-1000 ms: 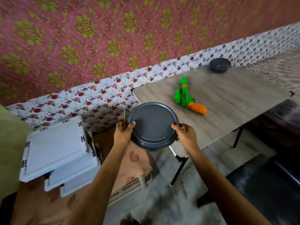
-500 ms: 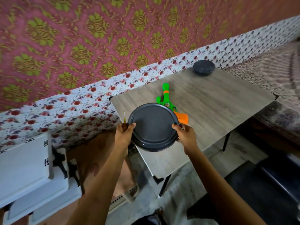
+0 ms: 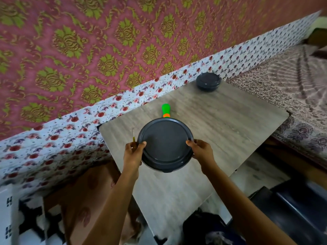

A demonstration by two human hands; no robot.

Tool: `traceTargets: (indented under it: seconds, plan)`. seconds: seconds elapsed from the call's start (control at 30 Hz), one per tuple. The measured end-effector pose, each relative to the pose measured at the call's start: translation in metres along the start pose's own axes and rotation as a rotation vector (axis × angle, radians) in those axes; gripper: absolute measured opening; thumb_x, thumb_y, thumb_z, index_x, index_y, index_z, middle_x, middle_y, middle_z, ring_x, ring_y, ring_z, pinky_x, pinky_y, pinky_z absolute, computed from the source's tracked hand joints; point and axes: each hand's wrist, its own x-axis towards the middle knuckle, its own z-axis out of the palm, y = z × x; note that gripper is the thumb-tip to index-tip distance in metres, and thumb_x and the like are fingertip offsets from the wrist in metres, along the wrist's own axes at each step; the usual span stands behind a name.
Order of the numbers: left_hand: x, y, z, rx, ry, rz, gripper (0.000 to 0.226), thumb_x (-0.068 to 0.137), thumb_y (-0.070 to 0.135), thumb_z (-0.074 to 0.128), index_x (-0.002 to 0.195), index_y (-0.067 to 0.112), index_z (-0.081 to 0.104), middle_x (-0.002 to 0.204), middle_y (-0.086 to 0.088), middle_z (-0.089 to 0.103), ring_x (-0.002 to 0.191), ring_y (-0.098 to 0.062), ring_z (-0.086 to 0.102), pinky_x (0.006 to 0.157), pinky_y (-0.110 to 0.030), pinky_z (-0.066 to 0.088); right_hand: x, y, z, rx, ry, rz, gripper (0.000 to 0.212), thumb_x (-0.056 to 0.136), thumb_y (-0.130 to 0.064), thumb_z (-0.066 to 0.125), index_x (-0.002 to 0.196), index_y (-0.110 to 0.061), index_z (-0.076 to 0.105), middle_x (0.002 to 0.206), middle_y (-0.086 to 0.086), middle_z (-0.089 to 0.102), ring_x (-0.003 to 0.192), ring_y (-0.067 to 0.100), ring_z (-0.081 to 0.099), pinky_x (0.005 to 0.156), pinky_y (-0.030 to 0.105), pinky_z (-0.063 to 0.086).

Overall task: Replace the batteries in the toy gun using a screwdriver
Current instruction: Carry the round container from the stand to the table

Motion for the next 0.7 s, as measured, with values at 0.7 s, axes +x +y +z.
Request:
traceTargets:
  seconds: [0.7]
  plan:
    - [0.081, 0.056, 0.279, -0.132, 0.322, -0.029, 0.024, 0.082, 0.027, 0.068, 0.101, 0.015, 0.060, 0.088, -0.004, 0.060, 0.074, -0.018, 0.054, 0.070, -0.033, 0.044, 0.295, -0.058, -0.141, -0.141, -0.308, -0.045, 0.011, 0.084, -0.028, 0.063, 0.086, -0.018, 0.061, 0.089, 0.005, 0.064, 0.093, 0.027, 0.063, 0.089, 0.049, 0.052]
